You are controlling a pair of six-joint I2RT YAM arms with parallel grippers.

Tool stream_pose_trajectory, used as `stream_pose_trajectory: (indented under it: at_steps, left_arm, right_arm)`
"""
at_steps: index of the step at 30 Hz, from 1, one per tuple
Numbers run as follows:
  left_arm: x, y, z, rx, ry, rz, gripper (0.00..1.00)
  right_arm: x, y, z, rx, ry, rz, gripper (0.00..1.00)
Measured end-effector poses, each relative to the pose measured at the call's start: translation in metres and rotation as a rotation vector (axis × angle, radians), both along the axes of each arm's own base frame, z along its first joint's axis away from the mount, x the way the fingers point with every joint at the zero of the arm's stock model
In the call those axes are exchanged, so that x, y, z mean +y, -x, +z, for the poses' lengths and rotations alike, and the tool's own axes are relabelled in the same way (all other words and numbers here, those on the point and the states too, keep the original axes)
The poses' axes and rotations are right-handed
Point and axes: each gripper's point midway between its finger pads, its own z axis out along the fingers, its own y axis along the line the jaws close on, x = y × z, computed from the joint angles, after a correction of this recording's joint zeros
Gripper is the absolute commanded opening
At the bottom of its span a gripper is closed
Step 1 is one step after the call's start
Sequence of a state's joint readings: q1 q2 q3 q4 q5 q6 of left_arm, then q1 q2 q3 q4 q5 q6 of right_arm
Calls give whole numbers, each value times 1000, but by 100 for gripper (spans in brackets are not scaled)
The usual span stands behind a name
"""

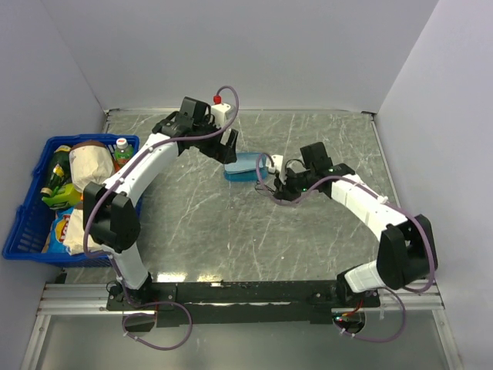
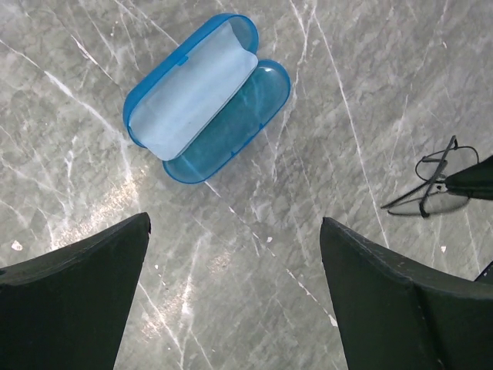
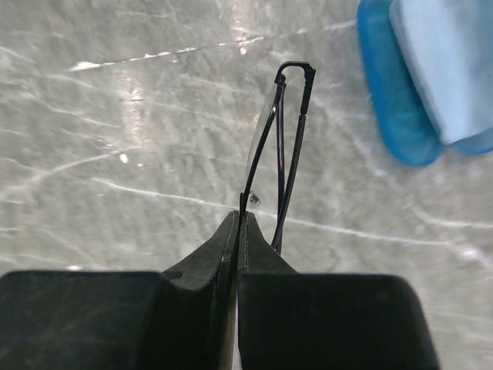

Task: Organize the sunglasses
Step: Place the sunglasses at the center of the board.

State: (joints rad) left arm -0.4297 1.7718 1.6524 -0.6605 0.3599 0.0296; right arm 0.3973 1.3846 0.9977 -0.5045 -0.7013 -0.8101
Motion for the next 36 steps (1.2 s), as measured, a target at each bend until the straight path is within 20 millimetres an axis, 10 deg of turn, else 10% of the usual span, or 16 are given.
stream_pose_trajectory:
  at_steps: [36]
  left_arm:
    - [-4, 5, 4, -9, 22, -4, 97]
  right_arm:
    - [-71, -41, -37, 632, -229, -464, 2]
